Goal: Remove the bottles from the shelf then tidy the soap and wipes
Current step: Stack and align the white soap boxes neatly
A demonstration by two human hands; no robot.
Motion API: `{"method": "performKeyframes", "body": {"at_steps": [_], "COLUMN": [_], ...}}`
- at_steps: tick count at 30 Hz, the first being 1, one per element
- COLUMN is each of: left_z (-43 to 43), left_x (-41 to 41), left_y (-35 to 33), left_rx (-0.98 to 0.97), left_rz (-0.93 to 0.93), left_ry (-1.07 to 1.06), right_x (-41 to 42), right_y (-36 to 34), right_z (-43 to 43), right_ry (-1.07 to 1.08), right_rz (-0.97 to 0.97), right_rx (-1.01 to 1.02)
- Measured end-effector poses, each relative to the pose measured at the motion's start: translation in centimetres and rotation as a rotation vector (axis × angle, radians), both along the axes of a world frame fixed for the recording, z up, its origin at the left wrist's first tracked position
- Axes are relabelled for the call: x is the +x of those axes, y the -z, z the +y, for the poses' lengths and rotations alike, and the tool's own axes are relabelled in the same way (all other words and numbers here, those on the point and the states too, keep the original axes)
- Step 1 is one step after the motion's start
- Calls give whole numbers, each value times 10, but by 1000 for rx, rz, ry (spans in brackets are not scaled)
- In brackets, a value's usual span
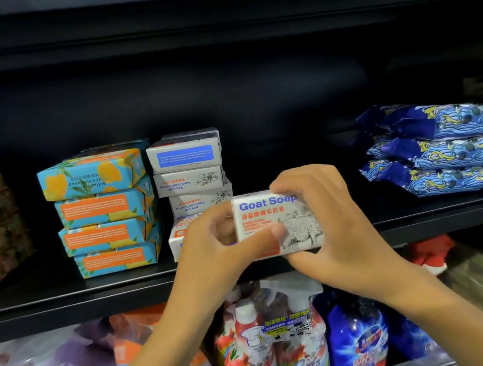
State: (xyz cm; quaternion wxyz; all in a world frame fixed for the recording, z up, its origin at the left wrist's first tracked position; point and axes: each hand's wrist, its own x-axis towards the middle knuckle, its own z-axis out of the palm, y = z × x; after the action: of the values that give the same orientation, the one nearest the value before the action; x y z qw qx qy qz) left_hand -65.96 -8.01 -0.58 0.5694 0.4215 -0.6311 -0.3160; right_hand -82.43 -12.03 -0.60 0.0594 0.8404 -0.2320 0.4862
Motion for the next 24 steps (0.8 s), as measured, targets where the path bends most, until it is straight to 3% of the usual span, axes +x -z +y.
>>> {"method": "performKeyframes", "body": {"at_steps": [8, 11, 15, 19, 21, 24], "left_z": [5, 5, 8, 10, 11, 11], "left_x": [8, 8, 10, 11, 13, 17], "left_y": [16, 17, 11, 8, 10, 13], "left_rx": [-126, -154, -88, -113, -153, -242], "left_rz": [34, 60, 135, 57, 17, -84], "left_ry": [5, 28, 53, 77, 49, 1], "right_x": [-21, -18, -16, -15, -18, -24], "right_y": [-10, -9, 2, 9, 8, 2], "right_z": [3, 7, 9, 4, 3, 8], "right_ry": [-128, -87, -49, -73, -58, -70], "right_rz": [-10, -35, -57, -48, 8, -14], "right_rx": [388, 251, -105, -186, -69, 359]}}
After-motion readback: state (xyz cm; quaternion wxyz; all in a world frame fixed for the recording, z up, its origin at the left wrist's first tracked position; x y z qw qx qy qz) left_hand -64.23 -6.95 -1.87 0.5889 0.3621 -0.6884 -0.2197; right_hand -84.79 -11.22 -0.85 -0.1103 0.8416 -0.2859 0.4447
